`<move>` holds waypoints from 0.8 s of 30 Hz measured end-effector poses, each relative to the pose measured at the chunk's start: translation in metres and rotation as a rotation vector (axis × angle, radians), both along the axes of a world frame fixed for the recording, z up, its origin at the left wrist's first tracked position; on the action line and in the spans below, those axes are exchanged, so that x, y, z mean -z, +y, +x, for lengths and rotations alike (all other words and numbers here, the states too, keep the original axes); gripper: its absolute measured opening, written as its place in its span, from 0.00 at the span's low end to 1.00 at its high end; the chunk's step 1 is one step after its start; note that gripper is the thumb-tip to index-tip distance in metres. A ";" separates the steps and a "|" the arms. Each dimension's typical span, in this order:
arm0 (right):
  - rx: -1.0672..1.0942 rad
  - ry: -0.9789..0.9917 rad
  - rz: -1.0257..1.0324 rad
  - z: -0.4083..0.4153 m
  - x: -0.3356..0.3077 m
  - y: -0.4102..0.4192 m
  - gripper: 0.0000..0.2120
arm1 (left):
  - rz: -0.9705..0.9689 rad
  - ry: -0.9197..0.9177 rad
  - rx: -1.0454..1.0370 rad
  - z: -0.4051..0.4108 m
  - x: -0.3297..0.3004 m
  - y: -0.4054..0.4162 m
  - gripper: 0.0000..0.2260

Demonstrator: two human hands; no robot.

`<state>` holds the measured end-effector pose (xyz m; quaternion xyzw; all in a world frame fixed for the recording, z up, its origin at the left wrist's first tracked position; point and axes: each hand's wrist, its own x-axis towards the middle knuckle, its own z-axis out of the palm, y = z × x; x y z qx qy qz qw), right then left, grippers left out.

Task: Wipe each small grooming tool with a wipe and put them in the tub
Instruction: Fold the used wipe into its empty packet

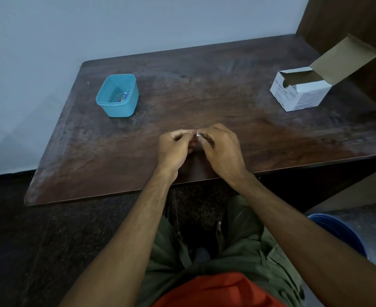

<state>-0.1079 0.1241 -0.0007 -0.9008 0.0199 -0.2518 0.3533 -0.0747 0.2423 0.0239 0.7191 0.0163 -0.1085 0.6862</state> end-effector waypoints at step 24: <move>0.665 0.002 -0.124 -0.219 0.019 -0.241 0.11 | 0.695 -1.199 0.812 -0.141 0.022 -0.249 0.15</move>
